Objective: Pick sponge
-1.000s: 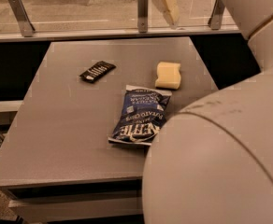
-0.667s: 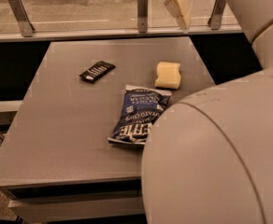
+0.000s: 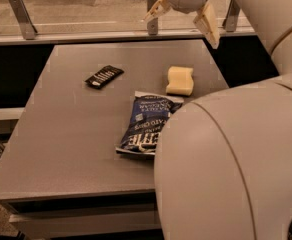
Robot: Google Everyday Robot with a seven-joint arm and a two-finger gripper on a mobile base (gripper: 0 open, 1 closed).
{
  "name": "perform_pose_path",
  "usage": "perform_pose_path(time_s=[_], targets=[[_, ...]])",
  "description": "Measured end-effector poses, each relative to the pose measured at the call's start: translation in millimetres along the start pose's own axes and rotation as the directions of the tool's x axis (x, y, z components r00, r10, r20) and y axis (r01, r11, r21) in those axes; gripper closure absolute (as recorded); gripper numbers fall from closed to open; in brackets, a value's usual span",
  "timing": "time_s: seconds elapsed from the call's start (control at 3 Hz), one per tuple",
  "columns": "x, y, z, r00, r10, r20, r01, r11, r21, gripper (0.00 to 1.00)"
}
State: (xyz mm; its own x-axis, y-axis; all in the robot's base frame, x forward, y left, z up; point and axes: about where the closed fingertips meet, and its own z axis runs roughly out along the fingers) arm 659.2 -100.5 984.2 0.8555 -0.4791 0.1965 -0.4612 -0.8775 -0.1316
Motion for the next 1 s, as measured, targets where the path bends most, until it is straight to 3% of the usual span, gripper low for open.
perform_pose_path(time_s=[0.67, 1.0], targets=[[-8, 37, 41, 0.994, -0.093, 0.054, 0.098, 0.9904, -0.097, 0.0], [-22, 49, 56, 0.985, -0.136, 0.107, 0.147, 0.9829, -0.11, 0.0]])
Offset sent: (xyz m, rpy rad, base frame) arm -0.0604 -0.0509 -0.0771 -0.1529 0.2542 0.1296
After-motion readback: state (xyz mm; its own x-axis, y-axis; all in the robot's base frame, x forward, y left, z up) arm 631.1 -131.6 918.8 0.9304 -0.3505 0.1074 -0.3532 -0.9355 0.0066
